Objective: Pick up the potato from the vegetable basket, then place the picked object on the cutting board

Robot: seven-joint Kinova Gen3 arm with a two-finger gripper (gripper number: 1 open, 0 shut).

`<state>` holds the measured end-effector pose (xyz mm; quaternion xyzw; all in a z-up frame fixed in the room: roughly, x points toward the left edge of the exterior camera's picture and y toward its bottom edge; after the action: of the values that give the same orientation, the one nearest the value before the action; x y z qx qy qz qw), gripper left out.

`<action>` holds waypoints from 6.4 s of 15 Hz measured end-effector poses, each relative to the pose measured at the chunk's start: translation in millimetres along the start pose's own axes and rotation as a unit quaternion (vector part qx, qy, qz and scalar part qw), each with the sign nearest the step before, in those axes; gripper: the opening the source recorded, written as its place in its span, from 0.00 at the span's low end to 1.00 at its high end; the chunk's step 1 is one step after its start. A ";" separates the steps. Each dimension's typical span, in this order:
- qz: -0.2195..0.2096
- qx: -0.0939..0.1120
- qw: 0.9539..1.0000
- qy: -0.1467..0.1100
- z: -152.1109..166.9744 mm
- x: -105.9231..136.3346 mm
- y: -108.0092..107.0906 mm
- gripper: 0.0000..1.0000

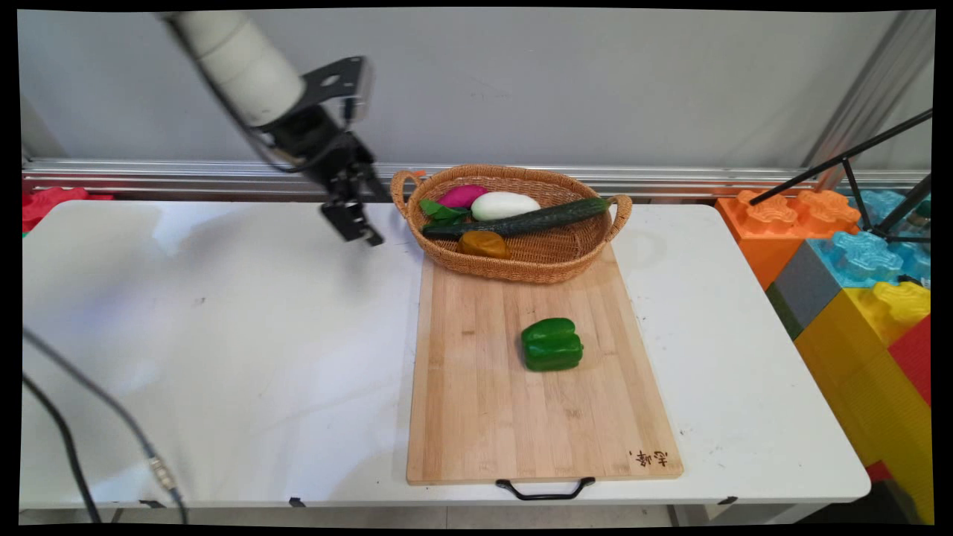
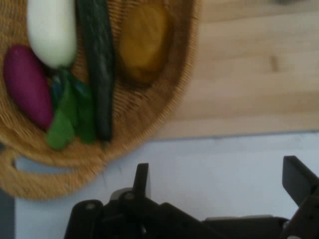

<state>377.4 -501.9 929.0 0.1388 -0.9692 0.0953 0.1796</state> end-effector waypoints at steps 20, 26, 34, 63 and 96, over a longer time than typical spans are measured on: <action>0.022 -0.058 0.998 -0.032 139.0 107.3 -94.2 1.00; 0.020 -0.072 0.996 -0.040 160.2 113.7 -113.3 1.00; 0.024 -0.105 0.993 -0.057 173.7 115.1 -123.1 1.00; -0.112 -0.010 0.993 -0.023 52.1 139.5 -31.9 0.00; -0.128 -0.071 0.985 0.094 195.4 165.2 198.5 0.00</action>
<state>106.2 -399.4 784.9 0.2389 -0.9267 0.0155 0.2896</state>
